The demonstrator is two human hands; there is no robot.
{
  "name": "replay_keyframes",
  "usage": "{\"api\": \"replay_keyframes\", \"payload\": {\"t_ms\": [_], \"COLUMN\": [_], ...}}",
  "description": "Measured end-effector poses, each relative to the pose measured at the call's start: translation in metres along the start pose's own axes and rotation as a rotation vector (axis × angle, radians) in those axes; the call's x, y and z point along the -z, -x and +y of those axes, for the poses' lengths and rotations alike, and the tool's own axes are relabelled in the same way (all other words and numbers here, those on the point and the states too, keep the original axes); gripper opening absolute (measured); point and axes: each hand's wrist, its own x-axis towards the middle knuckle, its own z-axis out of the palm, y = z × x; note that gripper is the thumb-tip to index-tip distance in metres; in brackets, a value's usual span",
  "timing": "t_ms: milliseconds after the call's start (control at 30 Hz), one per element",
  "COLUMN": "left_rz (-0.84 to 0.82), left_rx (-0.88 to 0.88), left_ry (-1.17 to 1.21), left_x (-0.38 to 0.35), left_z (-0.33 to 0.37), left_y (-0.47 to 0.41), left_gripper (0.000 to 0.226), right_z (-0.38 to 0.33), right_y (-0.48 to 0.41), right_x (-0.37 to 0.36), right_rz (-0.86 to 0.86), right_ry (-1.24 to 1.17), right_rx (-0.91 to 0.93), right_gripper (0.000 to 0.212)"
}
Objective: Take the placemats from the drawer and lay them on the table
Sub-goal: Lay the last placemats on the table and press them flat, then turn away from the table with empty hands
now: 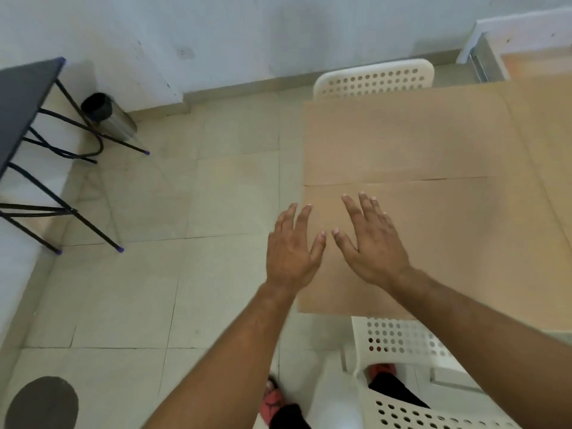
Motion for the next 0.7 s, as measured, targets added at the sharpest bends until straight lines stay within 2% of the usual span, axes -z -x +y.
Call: {"api": "replay_keyframes", "payload": {"t_ms": [167,400,533,700], "left_rz": [0.013,0.072,0.133,0.146], "left_rx": [0.068,-0.118,-0.157,-0.232], "left_ry": [0.270,0.252,0.278,0.271], "left_x": [0.096,0.237,0.288,0.321], "left_z": [-0.082,-0.155,-0.180,-0.196], "left_y": [-0.001,-0.009,-0.029,-0.090], "left_gripper": [0.067,0.069,0.067,0.068], "right_z": [-0.106,-0.241,-0.286,-0.311], "right_y": [-0.015,-0.031,-0.052,-0.095], "right_x": [0.013,0.025,0.030,0.037], "right_rz": [0.096,0.245,0.290,0.331], "right_ry": [-0.158,-0.170,-0.160,-0.161], "right_rx": [0.085,0.175,0.196,0.192], "right_gripper": [0.067,0.066,0.067,0.069]}}
